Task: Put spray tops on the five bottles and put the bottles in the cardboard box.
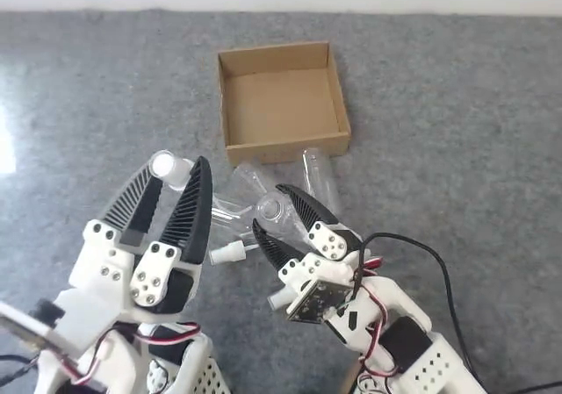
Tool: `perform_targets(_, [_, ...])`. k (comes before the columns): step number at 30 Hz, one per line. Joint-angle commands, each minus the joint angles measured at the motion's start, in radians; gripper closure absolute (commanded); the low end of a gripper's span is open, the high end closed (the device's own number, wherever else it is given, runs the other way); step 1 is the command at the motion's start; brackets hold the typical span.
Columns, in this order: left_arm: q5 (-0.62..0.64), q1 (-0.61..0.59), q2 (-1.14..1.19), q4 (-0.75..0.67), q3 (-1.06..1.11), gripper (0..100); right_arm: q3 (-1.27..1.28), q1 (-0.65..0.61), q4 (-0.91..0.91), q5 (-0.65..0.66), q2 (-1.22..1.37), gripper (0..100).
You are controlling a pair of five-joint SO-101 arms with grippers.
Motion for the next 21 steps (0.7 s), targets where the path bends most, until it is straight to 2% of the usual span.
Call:
perform_targets(1, [0.009, 0.006, 0.000, -0.003, -0.013, 99, 0.021, -0.010, -0.002, 0.015, -0.005, 99.0])
perform_targets(12, [0.011, 0.006, -0.002, -0.011, -0.065, 99, 0.021, -0.010, 0.022, 0.017, -0.005, 99.0])
perform_targets(17, [0.091, 0.006, -0.002, -0.015, -0.070, 99, 0.021, -0.010, 0.024, 0.017, -0.005, 99.0])
perform_targets(21, [0.094, 0.017, -0.002, -0.015, -0.070, 99, 0.021, -0.012, 0.024, 0.017, -0.005, 99.0])
